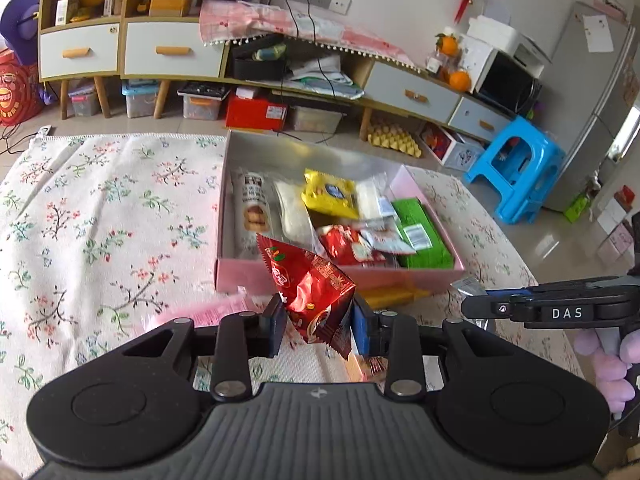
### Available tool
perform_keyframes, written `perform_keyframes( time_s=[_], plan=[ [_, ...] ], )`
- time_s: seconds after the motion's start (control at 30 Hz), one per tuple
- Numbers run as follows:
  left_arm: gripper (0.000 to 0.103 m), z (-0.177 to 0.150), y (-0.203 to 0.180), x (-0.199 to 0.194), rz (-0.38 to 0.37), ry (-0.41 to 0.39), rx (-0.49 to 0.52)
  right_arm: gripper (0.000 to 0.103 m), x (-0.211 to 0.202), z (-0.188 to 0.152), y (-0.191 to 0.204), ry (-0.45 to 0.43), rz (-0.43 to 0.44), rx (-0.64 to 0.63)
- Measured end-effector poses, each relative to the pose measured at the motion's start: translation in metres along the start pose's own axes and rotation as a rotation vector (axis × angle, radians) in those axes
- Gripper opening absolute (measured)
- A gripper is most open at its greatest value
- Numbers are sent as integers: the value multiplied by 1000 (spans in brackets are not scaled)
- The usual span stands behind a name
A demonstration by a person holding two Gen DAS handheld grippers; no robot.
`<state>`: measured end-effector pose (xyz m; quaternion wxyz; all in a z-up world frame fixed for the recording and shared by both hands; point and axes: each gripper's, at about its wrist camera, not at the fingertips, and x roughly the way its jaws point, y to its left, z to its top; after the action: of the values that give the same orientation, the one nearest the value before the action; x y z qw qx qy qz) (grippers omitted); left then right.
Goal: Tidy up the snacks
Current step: 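Carry both packets over the pink box and lower them, then open both tools to release the packets inside the pink box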
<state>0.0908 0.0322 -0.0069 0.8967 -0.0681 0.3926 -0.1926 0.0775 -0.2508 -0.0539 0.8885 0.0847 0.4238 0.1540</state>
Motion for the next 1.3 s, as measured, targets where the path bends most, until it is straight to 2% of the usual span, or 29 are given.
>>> perform_keyframes(
  time_s=[0.2, 0.4, 0.53, 0.73, 1.0, 1.3],
  plan=[
    [31, 12, 3, 13, 44, -45, -24, 25, 9, 19, 2, -57, 1, 83],
    [31, 19, 3, 25, 42, -61, -58, 25, 21, 31, 3, -74, 6, 140],
    [31, 20, 3, 32, 51, -82, -76, 25, 26, 35, 6, -134, 12, 146],
    [31, 22, 2, 45, 57, -83, -123, 25, 40, 43, 1, -158, 16, 221],
    [32, 19, -2, 57, 97, -75, -116, 26, 50, 46, -9, -172, -5, 315],
    [33, 17, -8, 59, 131, -62, -72, 27, 56, 45, -7, -169, -23, 323]
  ],
)
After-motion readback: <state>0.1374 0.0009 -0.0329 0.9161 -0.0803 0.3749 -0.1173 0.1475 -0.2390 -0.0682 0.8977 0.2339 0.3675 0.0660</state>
